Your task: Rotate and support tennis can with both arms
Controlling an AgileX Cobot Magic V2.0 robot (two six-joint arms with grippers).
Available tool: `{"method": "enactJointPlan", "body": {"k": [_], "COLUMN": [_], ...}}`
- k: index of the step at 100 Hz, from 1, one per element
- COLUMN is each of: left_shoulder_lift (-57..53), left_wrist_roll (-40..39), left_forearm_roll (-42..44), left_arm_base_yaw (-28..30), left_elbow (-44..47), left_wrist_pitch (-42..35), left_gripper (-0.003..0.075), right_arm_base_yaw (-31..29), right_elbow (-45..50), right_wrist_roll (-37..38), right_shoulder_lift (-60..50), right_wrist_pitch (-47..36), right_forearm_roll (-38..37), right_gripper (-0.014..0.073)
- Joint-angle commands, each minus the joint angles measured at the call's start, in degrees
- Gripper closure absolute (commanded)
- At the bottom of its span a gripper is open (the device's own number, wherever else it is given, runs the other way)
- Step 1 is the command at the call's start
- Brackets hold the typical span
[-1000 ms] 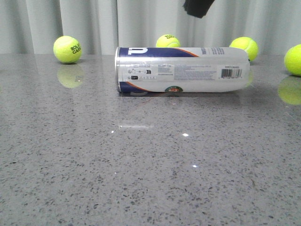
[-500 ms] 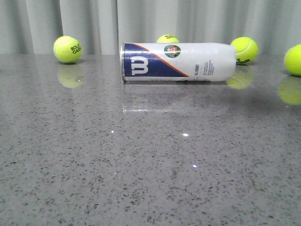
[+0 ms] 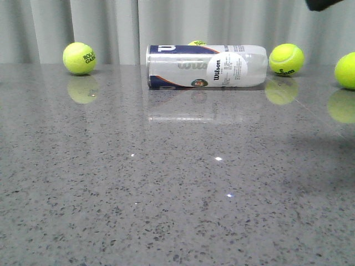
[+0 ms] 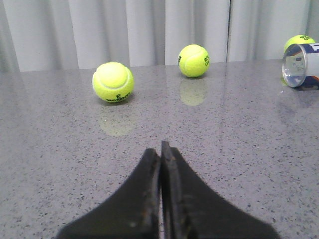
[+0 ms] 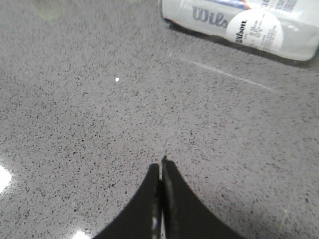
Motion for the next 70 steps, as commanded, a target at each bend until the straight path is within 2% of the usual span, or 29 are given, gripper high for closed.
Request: {"method": "enactJointPlan", "body": {"k": [1, 16, 37, 54, 70], "left_shoulder_lift": [-1.45, -1.45, -1.45, -1.09, 1.67], "left_wrist_roll": [-0.17, -0.17, -0.17, -0.17, -0.17], "left_forearm_roll": [-0.63, -0.63, -0.63, -0.63, -0.63], "left_arm_base_yaw": [0.13, 0.13, 0.13, 0.13, 0.13], "left_elbow": [2.49, 2.49, 1.41, -2.31, -8.82], "left_wrist_pitch": [-6.49, -10.07, -11.92, -8.25, -1.24], "left_gripper": [0.0739, 0.0739, 0.0739, 0.0739, 0.0739], "right_arm_base_yaw": [-0.07, -0.07, -0.07, -0.07, -0.07], "right_elbow": [4.39, 13.38, 20.51, 22.93, 23.1], "right_wrist_roll": [-0.06, -0.31, -0.31, -0.31, -0.31], "right_shoulder_lift": [-7.49, -20.67, -36.01, -45.19, -48.02], "right_wrist_pitch": [-9.4, -14.46, -13.6, -11.47, -11.08], "right_forearm_roll": [0.92, -0.26, -1.28, -1.28, -1.28], "right_gripper": [0.0654, 0.0654, 0.0654, 0.0654, 0.0654]}}
